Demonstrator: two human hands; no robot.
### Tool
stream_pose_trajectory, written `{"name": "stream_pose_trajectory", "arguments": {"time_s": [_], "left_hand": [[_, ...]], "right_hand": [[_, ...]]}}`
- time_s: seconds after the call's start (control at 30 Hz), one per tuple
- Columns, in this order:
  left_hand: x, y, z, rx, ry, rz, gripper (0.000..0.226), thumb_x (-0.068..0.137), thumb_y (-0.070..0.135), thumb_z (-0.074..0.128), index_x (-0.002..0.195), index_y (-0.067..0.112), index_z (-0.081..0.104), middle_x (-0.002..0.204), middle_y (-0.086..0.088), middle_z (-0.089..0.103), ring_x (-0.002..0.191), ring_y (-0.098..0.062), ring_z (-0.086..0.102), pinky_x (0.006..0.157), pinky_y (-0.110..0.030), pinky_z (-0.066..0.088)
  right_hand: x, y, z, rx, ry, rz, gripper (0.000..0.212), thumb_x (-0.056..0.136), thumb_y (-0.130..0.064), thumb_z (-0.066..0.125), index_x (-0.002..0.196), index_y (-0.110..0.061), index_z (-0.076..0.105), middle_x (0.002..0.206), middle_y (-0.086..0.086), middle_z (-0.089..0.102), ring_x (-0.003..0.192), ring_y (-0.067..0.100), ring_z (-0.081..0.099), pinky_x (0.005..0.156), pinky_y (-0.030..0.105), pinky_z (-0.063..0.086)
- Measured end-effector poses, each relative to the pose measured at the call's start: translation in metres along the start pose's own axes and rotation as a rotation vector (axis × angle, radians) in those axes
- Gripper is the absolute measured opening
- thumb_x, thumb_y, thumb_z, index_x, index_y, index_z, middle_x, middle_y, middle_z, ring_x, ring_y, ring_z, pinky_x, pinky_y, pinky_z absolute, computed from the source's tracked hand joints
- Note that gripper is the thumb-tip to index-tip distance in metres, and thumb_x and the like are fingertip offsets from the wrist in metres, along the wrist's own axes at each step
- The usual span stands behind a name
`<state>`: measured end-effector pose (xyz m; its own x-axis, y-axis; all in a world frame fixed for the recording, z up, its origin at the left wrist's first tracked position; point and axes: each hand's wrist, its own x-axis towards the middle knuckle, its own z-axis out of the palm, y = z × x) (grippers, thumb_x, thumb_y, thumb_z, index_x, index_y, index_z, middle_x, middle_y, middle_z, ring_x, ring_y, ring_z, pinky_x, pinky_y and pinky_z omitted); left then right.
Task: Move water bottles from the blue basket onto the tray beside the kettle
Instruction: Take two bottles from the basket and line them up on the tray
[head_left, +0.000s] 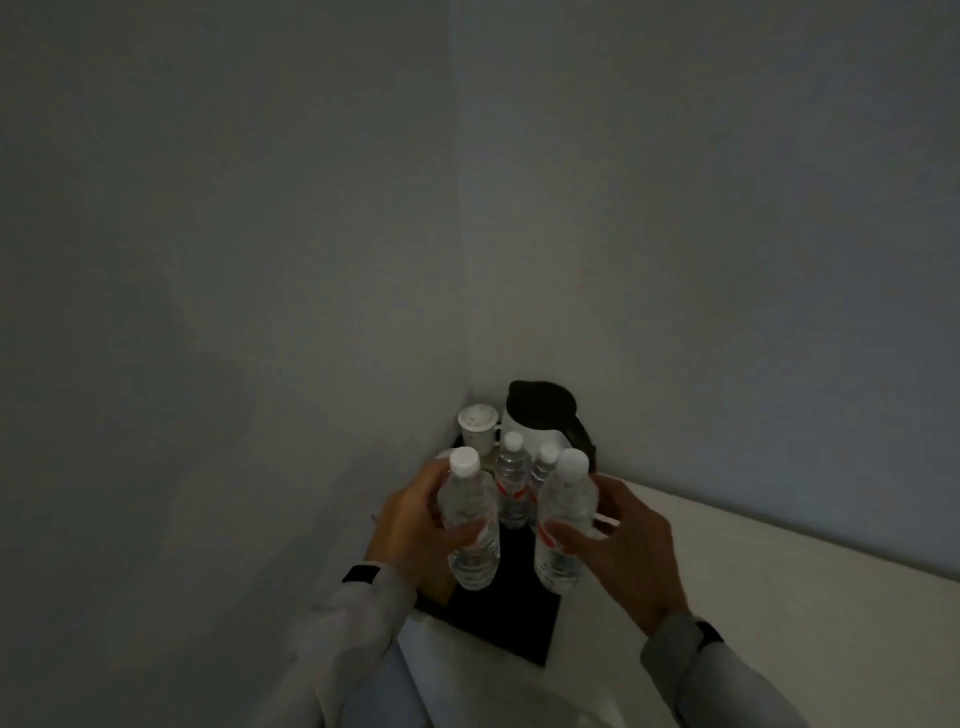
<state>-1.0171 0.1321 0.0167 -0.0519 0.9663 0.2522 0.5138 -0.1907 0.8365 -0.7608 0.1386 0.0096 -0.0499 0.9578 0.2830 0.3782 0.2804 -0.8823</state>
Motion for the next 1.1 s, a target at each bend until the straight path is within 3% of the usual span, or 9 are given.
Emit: {"name": "stream_pose_trajectory", "arguments": {"time_s": [0.23, 0.27, 0.4, 0.5, 0.57, 0.67, 0.8, 0.93, 1.1], "left_hand": [[0.042, -0.047, 0.01, -0.079, -0.172, -0.058, 0.074, 0.069, 0.032, 0.088, 0.133, 0.035, 0.05, 0.128, 0.01, 0.064, 0.117, -0.012, 0.062, 0.097, -0.037, 0.055], [0.048, -0.052, 0.014, -0.075, -0.193, -0.062, 0.073, 0.067, 0.036, 0.087, 0.13, 0.042, 0.05, 0.127, 0.014, 0.063, 0.115, -0.009, 0.062, 0.096, -0.034, 0.055], [0.062, -0.067, 0.027, -0.043, -0.242, -0.075, 0.061, 0.061, 0.057, 0.079, 0.11, 0.069, 0.045, 0.11, 0.042, 0.058, 0.101, 0.021, 0.054, 0.08, -0.001, 0.046], [0.071, -0.078, 0.037, -0.048, -0.279, -0.072, 0.058, 0.063, 0.052, 0.08, 0.107, 0.069, 0.046, 0.106, 0.048, 0.057, 0.096, 0.025, 0.054, 0.074, 0.003, 0.044], [0.076, -0.088, 0.043, -0.05, -0.3, -0.083, 0.061, 0.067, 0.041, 0.084, 0.106, 0.069, 0.046, 0.105, 0.046, 0.059, 0.093, 0.025, 0.055, 0.072, 0.002, 0.046], [0.085, -0.102, 0.053, -0.04, -0.294, -0.096, 0.062, 0.068, 0.034, 0.087, 0.111, 0.059, 0.05, 0.108, 0.027, 0.066, 0.097, 0.011, 0.062, 0.079, -0.006, 0.051], [0.094, -0.123, 0.068, -0.056, -0.298, -0.109, 0.058, 0.063, 0.04, 0.087, 0.112, 0.042, 0.057, 0.11, 0.014, 0.071, 0.103, -0.005, 0.067, 0.089, -0.039, 0.058], [0.101, -0.138, 0.079, -0.008, -0.297, -0.06, 0.057, 0.064, 0.05, 0.085, 0.112, 0.045, 0.055, 0.109, 0.02, 0.066, 0.105, 0.001, 0.062, 0.092, -0.041, 0.056], [0.104, -0.156, 0.091, 0.054, -0.292, 0.002, 0.059, 0.064, 0.064, 0.078, 0.114, 0.049, 0.048, 0.111, 0.018, 0.061, 0.106, -0.003, 0.059, 0.091, -0.042, 0.054]], "right_hand": [[0.008, 0.015, 0.04, -0.04, 0.085, 0.127, 0.054, 0.063, -0.035, 0.091, 0.099, -0.054, 0.056, 0.092, -0.035, 0.069, 0.092, -0.017, 0.063, 0.073, 0.002, 0.049], [0.01, 0.021, 0.044, -0.035, 0.085, 0.143, 0.053, 0.063, -0.036, 0.091, 0.1, -0.054, 0.057, 0.093, -0.036, 0.069, 0.093, -0.016, 0.063, 0.073, 0.002, 0.049], [0.017, 0.046, 0.059, -0.035, 0.075, 0.205, 0.056, 0.063, -0.04, 0.089, 0.103, -0.056, 0.054, 0.099, -0.032, 0.066, 0.095, -0.017, 0.061, 0.076, 0.003, 0.049], [0.022, 0.064, 0.071, -0.03, 0.073, 0.245, 0.055, 0.063, -0.042, 0.088, 0.104, -0.056, 0.054, 0.1, -0.026, 0.069, 0.094, -0.009, 0.065, 0.08, 0.012, 0.054], [0.026, 0.076, 0.079, -0.037, 0.056, 0.285, 0.057, 0.064, -0.044, 0.087, 0.113, -0.043, 0.058, 0.108, -0.017, 0.07, 0.098, 0.0, 0.067, 0.086, 0.023, 0.057], [0.029, 0.09, 0.088, -0.065, 0.044, 0.324, 0.068, 0.064, -0.048, 0.086, 0.123, -0.029, 0.058, 0.115, -0.012, 0.069, 0.103, 0.006, 0.065, 0.09, 0.023, 0.055], [0.036, 0.105, 0.097, -0.053, 0.092, 0.389, 0.067, 0.063, -0.042, 0.089, 0.12, -0.027, 0.058, 0.114, -0.012, 0.066, 0.102, 0.008, 0.065, 0.091, 0.031, 0.056], [0.043, 0.111, 0.103, -0.062, 0.124, 0.395, 0.068, 0.062, -0.041, 0.091, 0.117, -0.034, 0.051, 0.106, -0.027, 0.056, 0.096, 0.002, 0.06, 0.085, 0.017, 0.052], [0.048, 0.119, 0.109, -0.072, 0.148, 0.37, 0.064, 0.064, -0.038, 0.09, 0.116, -0.033, 0.052, 0.109, -0.013, 0.056, 0.098, 0.007, 0.06, 0.088, 0.025, 0.055]]}}
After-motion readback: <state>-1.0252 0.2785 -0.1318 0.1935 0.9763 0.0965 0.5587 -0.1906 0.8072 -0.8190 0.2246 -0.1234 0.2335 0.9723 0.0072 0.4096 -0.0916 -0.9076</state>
